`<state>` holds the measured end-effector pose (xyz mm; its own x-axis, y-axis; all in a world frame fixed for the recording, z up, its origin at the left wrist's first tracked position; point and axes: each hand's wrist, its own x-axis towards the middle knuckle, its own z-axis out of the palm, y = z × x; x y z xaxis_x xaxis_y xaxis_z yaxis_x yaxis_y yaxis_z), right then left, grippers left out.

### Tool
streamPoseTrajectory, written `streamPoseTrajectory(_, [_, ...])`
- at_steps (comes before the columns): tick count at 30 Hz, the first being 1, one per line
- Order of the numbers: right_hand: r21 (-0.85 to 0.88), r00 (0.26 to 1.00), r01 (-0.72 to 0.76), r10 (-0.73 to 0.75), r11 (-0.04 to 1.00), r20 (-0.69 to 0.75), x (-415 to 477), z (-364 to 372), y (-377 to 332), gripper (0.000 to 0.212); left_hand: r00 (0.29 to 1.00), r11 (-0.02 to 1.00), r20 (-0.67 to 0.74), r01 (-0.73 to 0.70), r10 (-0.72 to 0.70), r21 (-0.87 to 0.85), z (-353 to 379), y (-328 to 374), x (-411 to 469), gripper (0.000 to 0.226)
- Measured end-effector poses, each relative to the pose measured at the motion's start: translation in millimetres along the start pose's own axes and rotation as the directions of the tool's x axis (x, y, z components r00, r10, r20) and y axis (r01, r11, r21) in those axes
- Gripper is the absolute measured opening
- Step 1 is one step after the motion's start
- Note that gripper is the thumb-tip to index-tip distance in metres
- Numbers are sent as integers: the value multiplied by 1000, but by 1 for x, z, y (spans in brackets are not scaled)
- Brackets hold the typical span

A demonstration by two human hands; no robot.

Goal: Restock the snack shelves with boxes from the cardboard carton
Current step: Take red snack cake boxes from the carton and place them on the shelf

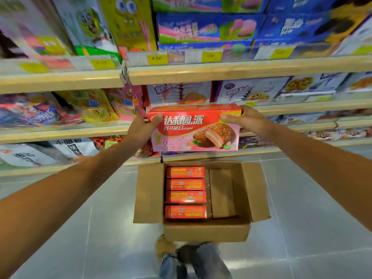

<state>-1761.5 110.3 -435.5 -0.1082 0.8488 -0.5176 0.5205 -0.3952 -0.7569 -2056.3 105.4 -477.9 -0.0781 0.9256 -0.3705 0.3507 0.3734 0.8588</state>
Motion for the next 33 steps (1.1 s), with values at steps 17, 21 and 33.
streamPoseTrajectory(17, [-35, 899, 401, -400, 916, -177, -210, -82, -246, 32, 957, 943, -24, -290, 290, -161, -153, 246, -155, 86])
streamPoseTrajectory(21, [-28, 824, 499, -485, 866, -295, -249, -107, -288, 17, 929, 906, -77, -369, 361, -208, -172, 305, -182, 90])
streamPoseTrajectory(33, [-118, 556, 690, -628, 714, -545, -294, -185, -382, 37, 796, 744, -253, -605, 550, -284, -183, 453, -223, 82])
